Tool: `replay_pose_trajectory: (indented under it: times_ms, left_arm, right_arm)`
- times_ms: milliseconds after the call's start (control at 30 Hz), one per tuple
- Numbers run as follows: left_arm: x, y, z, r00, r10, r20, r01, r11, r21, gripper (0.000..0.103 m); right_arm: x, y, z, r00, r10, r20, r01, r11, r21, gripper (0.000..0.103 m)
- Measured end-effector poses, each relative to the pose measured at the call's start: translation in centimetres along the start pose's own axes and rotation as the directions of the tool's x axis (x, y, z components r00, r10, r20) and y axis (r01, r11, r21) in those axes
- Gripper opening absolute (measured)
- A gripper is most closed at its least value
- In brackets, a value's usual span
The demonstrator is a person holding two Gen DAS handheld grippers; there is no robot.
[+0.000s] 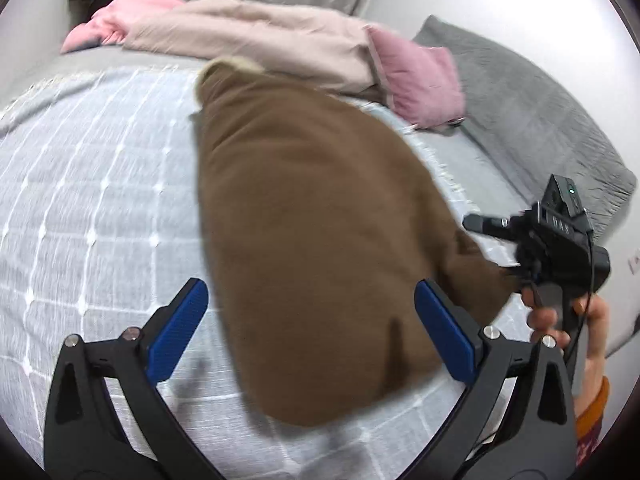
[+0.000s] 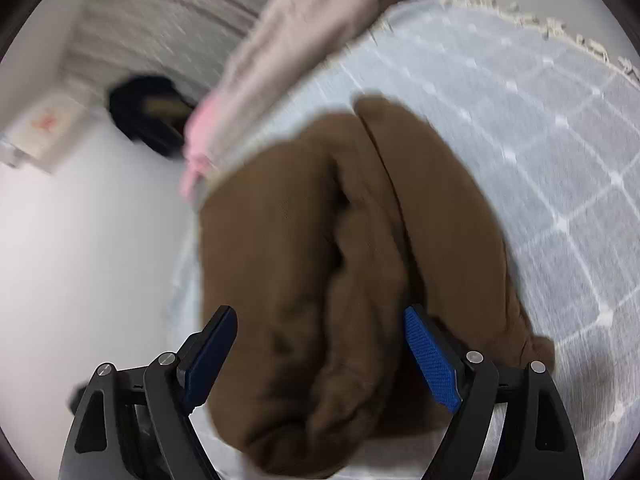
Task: Fold large clothes
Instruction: 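Fold the held coat edge over onto the bundle with both tools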
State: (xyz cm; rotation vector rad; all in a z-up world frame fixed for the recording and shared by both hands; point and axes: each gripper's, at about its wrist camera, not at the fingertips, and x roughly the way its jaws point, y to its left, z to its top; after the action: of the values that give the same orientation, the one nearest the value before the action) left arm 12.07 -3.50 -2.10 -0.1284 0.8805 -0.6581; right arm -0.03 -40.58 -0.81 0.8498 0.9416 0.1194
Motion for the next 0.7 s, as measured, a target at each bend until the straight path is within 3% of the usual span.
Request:
replay_pose_trajectory:
  times_ms: [67, 167, 233, 267, 300, 333, 433, 533, 600, 700]
  left_arm:
    - [0.8, 0.0, -0.4, 1.0, 0.018, -0.019, -0.018, 1.0, 0.004, 0.102]
    - [1.7, 0.3, -0.3, 0.999, 0.016, -0.046, -0.016, 1.0, -0.016, 0.102]
    - [1.9, 0.7, -0.2, 0.998, -0.003, -0.056, 0.0, 0.999, -0.05, 0.102]
    - [1.9, 1.0, 0.0, 0.998, -0.009, -0.056, 0.005, 0.998, -0.067, 0.102]
    - [1.8, 1.1, 0.2, 0.999, -0.009, -0.049, 0.005, 0.997, -0.079, 0.102]
    - [1.3, 1.2, 0.2, 0.999, -0.008, -0.039, 0.005, 0.996, -0.085, 0.102]
    - [0.8, 1.5, 0.9, 1.0, -0.022, 0.006, 0.022, 0.996, -0.085, 0.102]
    - [0.3, 1.9, 1.4, 0.998, -0.05, 0.034, 0.053, 0.992, -0.117, 0.102]
    - [0.7, 1.9, 1.5, 0.996, -0.081, 0.03, 0.084, 0.987, -0.139, 0.102]
    - [2.9, 1.2, 1.1, 0.997, -0.072, -0.023, 0.069, 0.99, -0.126, 0.102]
  right_arm:
    - [1.4, -0.3, -0.4, 0.999, -0.009, -0.05, 0.01, 1.0, 0.011, 0.086]
    - [2.4, 0.6, -1.0, 0.994, 0.069, -0.088, -0.067, 0.998, 0.017, 0.086]
    - [2.5, 1.7, -1.3, 0.998, 0.022, -0.055, -0.025, 0.998, -0.05, 0.08]
    - [2.3, 2.5, -1.5, 0.999, -0.031, -0.014, 0.03, 0.994, -0.101, 0.067]
    - [2.1, 3.0, -1.6, 0.997, -0.07, 0.017, 0.072, 0.989, -0.126, 0.029]
    - [1.6, 3.8, -1.5, 0.992, -0.107, 0.065, 0.117, 0.98, -0.16, 0.025]
    - [-1.4, 5.2, -0.3, 0.983, 0.009, 0.184, 0.026, 0.982, -0.186, 0.02]
    - [-5.6, 6.2, 0.0, 0.949, 0.093, 0.301, -0.005, 0.959, -0.282, 0.02]
    - [-6.9, 5.5, 0.1, 0.938, 0.101, 0.333, 0.004, 0.954, -0.3, 0.021]
    - [-5.6, 0.8, 1.0, 0.961, 0.024, 0.274, 0.023, 0.986, -0.167, 0.025]
